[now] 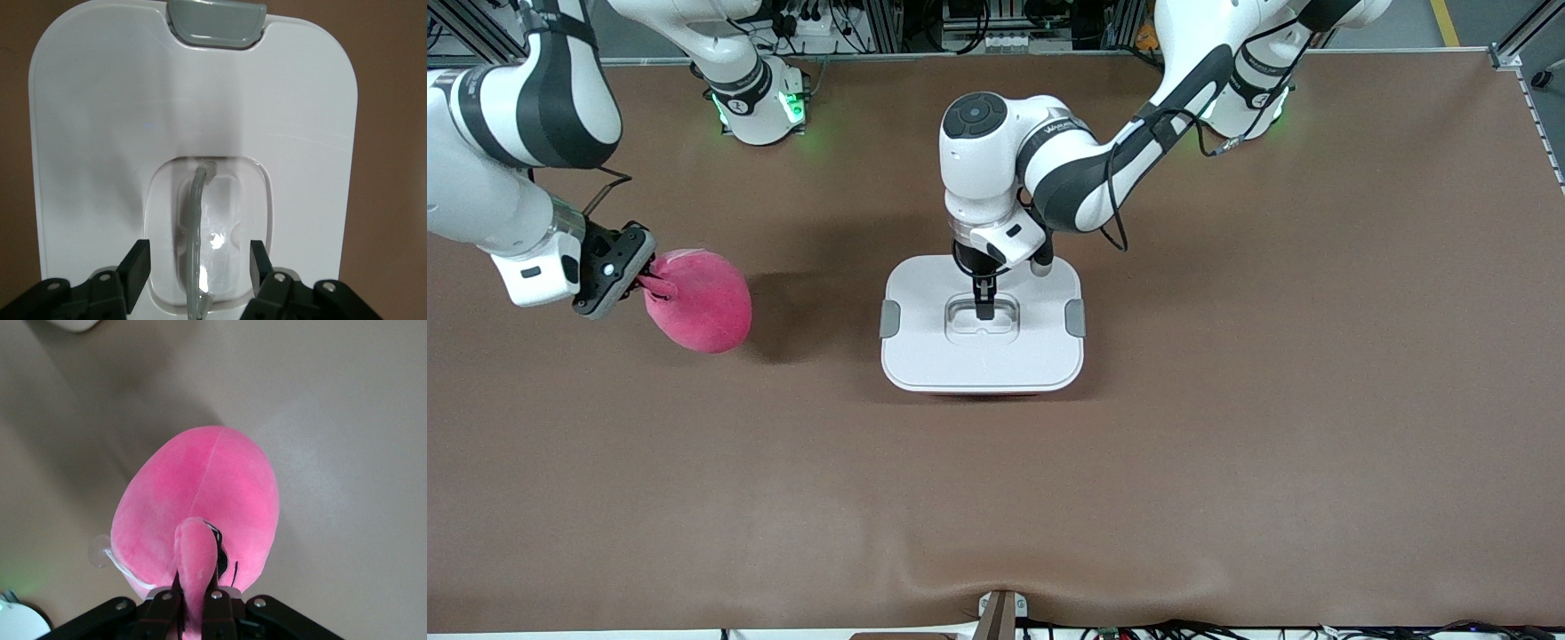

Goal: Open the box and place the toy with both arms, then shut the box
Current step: 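Grasp the lid handle with the left gripper while the right gripper lifts the plush, then carry the pink plush toward the box with the right gripper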

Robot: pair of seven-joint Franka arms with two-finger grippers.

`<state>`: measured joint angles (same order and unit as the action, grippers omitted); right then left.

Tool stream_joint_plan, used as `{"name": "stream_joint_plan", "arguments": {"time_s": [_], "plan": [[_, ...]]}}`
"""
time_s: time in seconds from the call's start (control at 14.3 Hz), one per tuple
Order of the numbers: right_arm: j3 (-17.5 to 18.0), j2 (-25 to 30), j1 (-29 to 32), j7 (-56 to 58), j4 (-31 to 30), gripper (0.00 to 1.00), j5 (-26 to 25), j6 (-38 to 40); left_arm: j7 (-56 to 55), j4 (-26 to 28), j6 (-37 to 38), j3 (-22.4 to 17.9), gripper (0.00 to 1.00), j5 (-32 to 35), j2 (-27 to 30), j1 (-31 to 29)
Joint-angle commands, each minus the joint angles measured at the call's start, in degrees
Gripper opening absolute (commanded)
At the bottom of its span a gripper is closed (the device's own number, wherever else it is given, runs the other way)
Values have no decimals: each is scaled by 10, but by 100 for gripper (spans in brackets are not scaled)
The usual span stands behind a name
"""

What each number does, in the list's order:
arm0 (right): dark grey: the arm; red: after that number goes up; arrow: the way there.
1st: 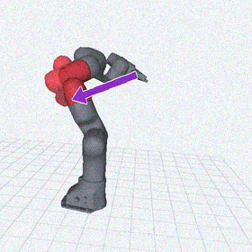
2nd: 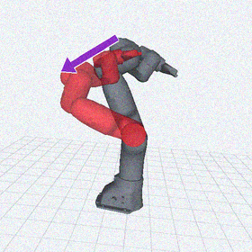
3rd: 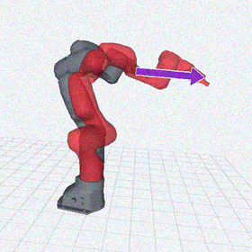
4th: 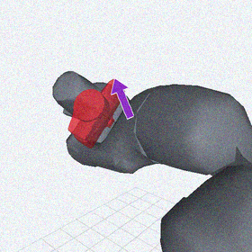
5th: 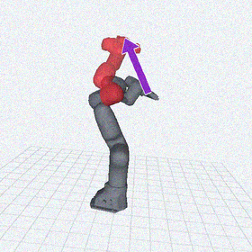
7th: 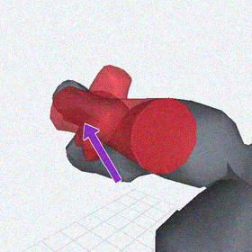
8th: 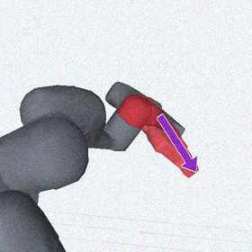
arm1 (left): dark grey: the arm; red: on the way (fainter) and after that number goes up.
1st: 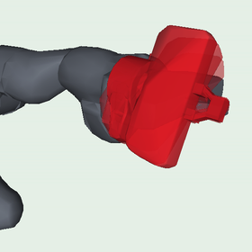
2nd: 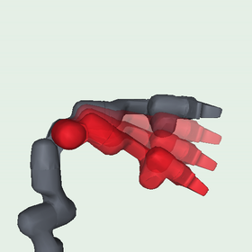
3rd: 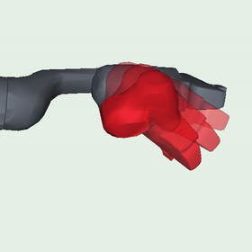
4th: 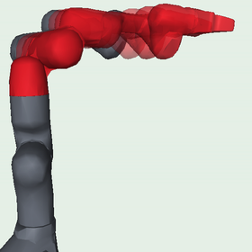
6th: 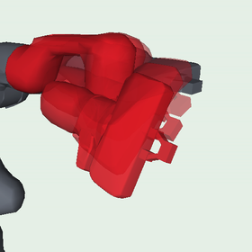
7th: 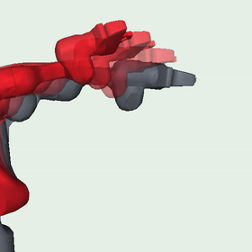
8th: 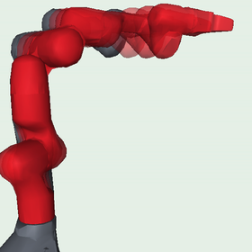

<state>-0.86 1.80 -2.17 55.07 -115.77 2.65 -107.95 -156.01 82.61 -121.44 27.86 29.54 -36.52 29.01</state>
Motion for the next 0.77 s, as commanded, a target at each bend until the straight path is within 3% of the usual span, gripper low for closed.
{"name": "stream_joint_plan", "arguments": {"time_s": [0.0, 0.42, 0.7], "plan": [[-2, 21, -15, -68, -4, 0, 8, 14, -41, -12, -3, -3, 68, 16, -14, 12], [-1, 18, -66, -236, 26, 0, 9, 55, -41, -13, -3, -3, 60, 16, -22, 17], [0, 15, -83, -276, 42, 0, 10, 56, -41, -13, -4, -3, 57, 16, -22, 17]]}}
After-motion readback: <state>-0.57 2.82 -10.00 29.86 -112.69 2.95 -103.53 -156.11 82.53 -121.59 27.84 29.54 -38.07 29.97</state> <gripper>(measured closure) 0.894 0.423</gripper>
